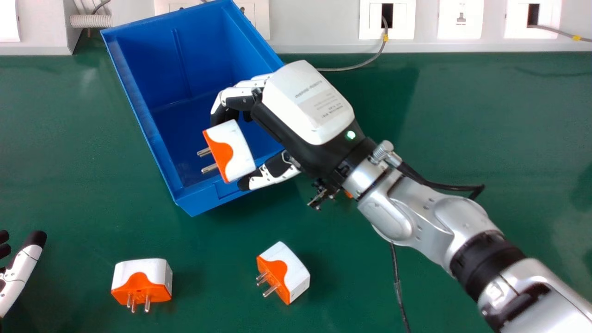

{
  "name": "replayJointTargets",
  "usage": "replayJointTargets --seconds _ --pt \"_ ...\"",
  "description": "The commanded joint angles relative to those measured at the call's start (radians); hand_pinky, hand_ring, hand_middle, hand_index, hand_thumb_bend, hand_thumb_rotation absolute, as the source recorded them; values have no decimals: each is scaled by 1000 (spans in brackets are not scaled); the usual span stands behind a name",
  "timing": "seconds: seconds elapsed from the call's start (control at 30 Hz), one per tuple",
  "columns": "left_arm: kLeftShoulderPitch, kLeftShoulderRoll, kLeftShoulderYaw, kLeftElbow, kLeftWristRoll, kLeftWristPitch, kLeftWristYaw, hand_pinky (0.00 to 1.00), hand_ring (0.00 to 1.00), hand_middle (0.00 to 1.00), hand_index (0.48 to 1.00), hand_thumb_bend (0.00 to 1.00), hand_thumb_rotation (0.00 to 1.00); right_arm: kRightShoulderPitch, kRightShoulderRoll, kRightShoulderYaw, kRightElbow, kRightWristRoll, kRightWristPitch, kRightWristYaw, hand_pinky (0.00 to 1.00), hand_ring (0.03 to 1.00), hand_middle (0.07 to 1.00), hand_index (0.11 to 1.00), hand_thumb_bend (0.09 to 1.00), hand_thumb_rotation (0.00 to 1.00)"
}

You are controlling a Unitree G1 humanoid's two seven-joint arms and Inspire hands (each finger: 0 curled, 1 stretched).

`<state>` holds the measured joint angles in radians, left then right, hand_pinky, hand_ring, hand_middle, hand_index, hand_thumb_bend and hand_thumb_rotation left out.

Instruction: Pick all objects and put in blue box

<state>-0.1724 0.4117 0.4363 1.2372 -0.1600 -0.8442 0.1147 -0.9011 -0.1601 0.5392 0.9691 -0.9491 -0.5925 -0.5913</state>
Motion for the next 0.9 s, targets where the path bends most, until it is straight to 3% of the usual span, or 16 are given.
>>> replayJointTargets --seconds 0.0,0.07,0.23,0.4,0.53,0.6,0.73,0.87 --pt "38 -15 -12 45 15 70 -3 668 725 720 739 837 320 -84 7 9 31 0 1 -59 369 474 533 507 497 0" --pt "39 -13 -16 45 20 72 2 666 723 719 739 841 327 -112 9 16 62 8 1 -66 370 476 534 505 497 0" --pt "38 -16 -12 43 15 69 0 671 725 719 736 833 320 -162 18 22 99 15 25 -72 386 471 522 501 499 0" --pt "36 -18 -6 42 5 77 -13 677 729 722 743 848 330 -190 37 29 123 20 62 -91 361 456 496 536 497 0" --pt "36 -18 -5 42 2 67 -19 679 731 723 742 841 319 -195 46 29 133 24 83 -103 356 453 489 547 497 0" --pt "36 -16 -10 43 9 72 -9 670 727 722 741 837 315 -197 51 31 137 22 96 -121 356 462 496 540 497 0" --pt "35 -18 -3 43 -2 74 -21 673 729 722 742 842 320 -205 65 38 156 19 120 -157 364 480 515 514 498 0" --pt "35 -13 -8 45 3 77 -14 671 725 720 740 848 324 -222 81 44 176 24 134 -157 363 483 521 509 497 0"
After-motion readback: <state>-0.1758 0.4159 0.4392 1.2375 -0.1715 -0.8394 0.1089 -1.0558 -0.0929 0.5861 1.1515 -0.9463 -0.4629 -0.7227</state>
